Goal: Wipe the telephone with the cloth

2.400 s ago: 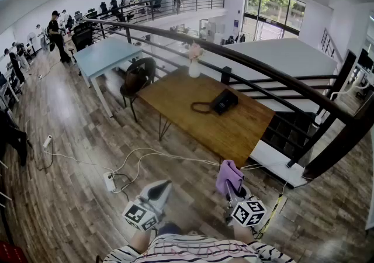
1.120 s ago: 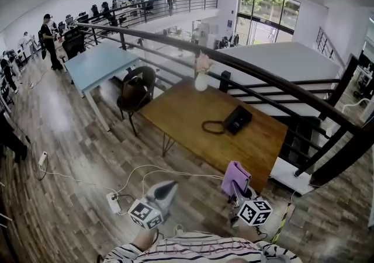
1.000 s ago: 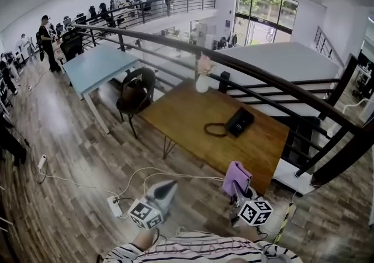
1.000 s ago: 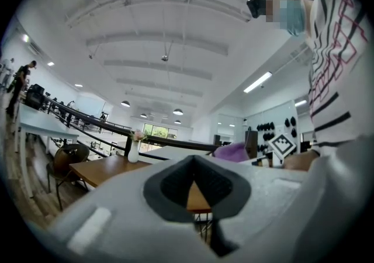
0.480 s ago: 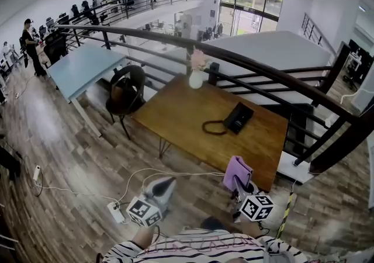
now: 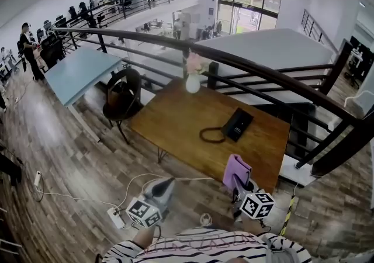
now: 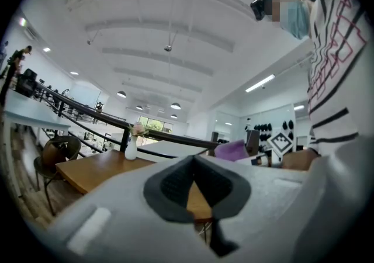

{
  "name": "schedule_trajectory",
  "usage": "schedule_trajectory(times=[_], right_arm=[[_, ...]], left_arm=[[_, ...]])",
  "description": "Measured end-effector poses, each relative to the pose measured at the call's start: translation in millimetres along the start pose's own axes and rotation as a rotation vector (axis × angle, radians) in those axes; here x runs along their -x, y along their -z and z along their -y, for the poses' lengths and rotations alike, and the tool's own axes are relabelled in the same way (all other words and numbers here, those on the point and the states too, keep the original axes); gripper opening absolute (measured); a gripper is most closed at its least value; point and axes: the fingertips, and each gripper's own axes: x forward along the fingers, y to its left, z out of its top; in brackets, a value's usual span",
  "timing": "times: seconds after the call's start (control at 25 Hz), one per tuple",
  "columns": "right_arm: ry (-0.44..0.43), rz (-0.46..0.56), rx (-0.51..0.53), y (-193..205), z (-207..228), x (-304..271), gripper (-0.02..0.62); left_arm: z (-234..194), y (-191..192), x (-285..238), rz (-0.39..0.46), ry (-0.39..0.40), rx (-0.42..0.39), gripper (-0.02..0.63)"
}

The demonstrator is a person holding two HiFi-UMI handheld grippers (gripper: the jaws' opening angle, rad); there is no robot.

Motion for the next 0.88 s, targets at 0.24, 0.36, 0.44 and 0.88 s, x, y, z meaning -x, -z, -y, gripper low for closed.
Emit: schedule_trajectory(times=[0.24,0.36,0.44,0.88], right_arm=[[-0.01,-0.001,-0.005,-22,35,-23,0.06],[-0.014,0.002,-0.005,-33,57,-30,0.06],[-0.015,0.006,-0.006,-39,69,-37,0.06],[-0.017,-0.007,-0.014,-55,113,-72,0.06]], left_arm=[[-12,-1,-48,0.011,-0.016,0.0,-0.002],[-12,0,-76,0.02,-0.02,0.007,-0.002],[-16,2,-92,0.027,-0.019,0.008,-0.002],[-30,19,-156,0.019,-0.012,0.035,-0.002]])
